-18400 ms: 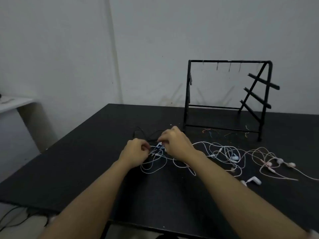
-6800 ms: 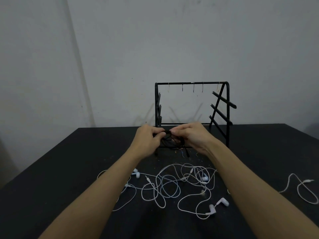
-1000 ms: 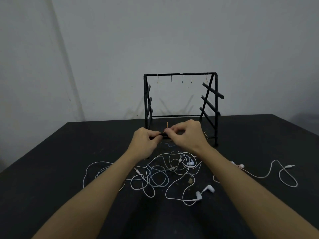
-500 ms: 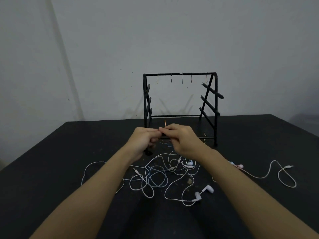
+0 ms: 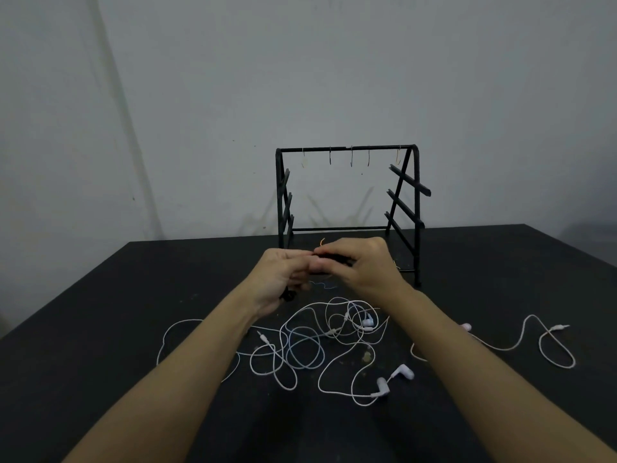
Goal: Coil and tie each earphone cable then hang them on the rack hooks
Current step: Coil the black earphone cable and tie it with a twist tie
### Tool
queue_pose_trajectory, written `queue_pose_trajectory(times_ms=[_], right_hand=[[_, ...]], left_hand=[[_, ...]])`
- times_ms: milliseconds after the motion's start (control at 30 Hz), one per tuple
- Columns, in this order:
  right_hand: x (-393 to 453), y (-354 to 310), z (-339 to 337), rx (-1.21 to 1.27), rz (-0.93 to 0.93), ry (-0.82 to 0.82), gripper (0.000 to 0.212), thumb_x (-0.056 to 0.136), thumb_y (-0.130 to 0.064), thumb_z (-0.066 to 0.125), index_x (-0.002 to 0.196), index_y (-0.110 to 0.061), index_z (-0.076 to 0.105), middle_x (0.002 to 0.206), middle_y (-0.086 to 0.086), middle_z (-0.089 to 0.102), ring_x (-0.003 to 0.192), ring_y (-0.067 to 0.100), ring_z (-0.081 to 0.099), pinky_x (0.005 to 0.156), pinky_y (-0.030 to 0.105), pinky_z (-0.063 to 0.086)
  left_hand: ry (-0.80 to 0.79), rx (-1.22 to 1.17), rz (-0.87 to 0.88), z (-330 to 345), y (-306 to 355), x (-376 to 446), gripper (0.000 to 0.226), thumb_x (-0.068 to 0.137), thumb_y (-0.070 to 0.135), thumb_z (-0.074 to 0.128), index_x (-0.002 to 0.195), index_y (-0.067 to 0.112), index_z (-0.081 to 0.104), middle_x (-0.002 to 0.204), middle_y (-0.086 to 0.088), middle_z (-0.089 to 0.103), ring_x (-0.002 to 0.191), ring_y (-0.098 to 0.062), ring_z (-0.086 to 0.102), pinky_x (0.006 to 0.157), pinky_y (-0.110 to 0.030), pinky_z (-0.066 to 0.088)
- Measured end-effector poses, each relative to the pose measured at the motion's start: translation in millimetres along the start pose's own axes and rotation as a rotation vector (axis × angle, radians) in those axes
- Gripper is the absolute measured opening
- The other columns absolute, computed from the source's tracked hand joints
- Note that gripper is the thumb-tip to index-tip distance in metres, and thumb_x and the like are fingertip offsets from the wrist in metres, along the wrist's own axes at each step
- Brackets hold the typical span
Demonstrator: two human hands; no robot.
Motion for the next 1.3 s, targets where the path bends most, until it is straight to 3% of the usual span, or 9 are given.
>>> queue_pose_trajectory(times_ms=[200,467,600,733,800,900,1067,1200,1300], right_hand=[[-1,-4,4,-0.031,-0.062,-0.140,0.029,0.075,-0.022,0.074,0.100,-0.006,0.073,0.087,0.005,0.075,0.081,-0.001,0.062,0.069,0.006,0.047],[-8,-26,-28,-0.017,-0.125,0.278,0.019,0.082,-0.015,0.066,0.089,0.000,0.074,0.084,0.006,0.074,0.080,0.004,0.066,0.073,0.012,0.051],[-12,-8,-30,0.217,0.152,0.363,0.013,0.082,-0.011,0.069,0.094,-0.009,0.074,0.084,-0.008,0.071,0.079,0.001,0.068,0.072,0.013,0.052],[-13,1,-26,0.440,0.353,0.390,0.014,0.081,-0.005,0.069,0.093,-0.011,0.073,0.081,-0.003,0.073,0.077,0.006,0.070,0.070,0.016,0.052],[-12,1,-27,0.465,0.394,0.448,0.011,0.082,-0.004,0.067,0.089,-0.011,0.073,0.078,-0.001,0.072,0.074,0.004,0.069,0.067,0.014,0.052],[-12,4,-23,0.539,0.479,0.535,0.012,0.084,-0.002,0.064,0.084,-0.010,0.074,0.078,0.004,0.073,0.076,0.010,0.070,0.071,0.019,0.054],[-19,14,-4,0.865,0.715,0.589,0.022,0.082,0.009,0.061,0.072,-0.008,0.070,0.074,0.010,0.069,0.075,0.016,0.066,0.071,0.022,0.055],[-27,29,14,1.124,0.937,0.502,0.028,0.080,0.008,0.063,0.102,-0.009,0.063,0.089,0.017,0.069,0.075,0.020,0.066,0.072,0.029,0.057],[-25,30,16,1.016,1.006,0.250,0.017,0.082,0.002,0.064,0.098,-0.003,0.067,0.083,0.010,0.067,0.066,0.014,0.063,0.055,0.022,0.056]], left_hand=[[-0.058,-0.002,-0.062,-1,-4,-1,0.041,0.090,0.004,0.049,0.055,0.010,0.069,0.037,0.009,0.033,0.036,-0.004,0.026,0.045,-0.018,0.040],[-0.117,-0.209,0.082,17,16,-5,0.021,0.085,0.015,0.056,0.071,0.013,0.071,0.040,0.011,0.031,0.037,0.000,0.031,0.052,-0.017,0.042],[-0.035,-0.177,0.219,19,29,-8,0.017,0.081,0.020,0.059,0.081,0.015,0.076,0.043,0.012,0.037,0.043,-0.002,0.032,0.061,-0.026,0.029],[0.061,0.008,0.419,16,51,-16,0.014,0.084,0.023,0.065,0.094,0.021,0.075,0.074,-0.002,0.071,0.075,-0.014,0.064,0.081,-0.040,0.047],[0.122,0.044,0.500,16,59,-20,0.016,0.086,0.018,0.062,0.094,0.023,0.074,0.086,-0.001,0.074,0.088,-0.014,0.066,0.084,-0.030,0.052],[0.233,0.093,0.582,18,67,-27,0.025,0.089,0.006,0.056,0.094,0.025,0.070,0.083,0.011,0.074,0.087,-0.005,0.068,0.077,-0.018,0.052],[0.368,0.314,0.653,14,66,-35,0.029,0.091,0.010,0.057,0.094,0.037,0.068,0.074,0.016,0.071,0.072,-0.010,0.063,0.066,-0.036,0.054],[0.417,0.590,0.735,14,74,-40,0.022,0.087,0.009,0.061,0.106,0.013,0.070,0.082,0.020,0.068,0.068,0.011,0.059,0.061,-0.008,0.045],[0.386,0.818,0.823,16,85,-41,0.021,0.086,0.015,0.059,0.098,0.005,0.073,0.083,-0.003,0.074,0.076,-0.002,0.062,0.063,-0.003,0.040]])
Point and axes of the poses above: each hand's wrist, its own x-axis towards the middle knuckle, its own z-axis out of the palm, y = z × x, the point moved 10 cm from there along x, towards the middle knuckle
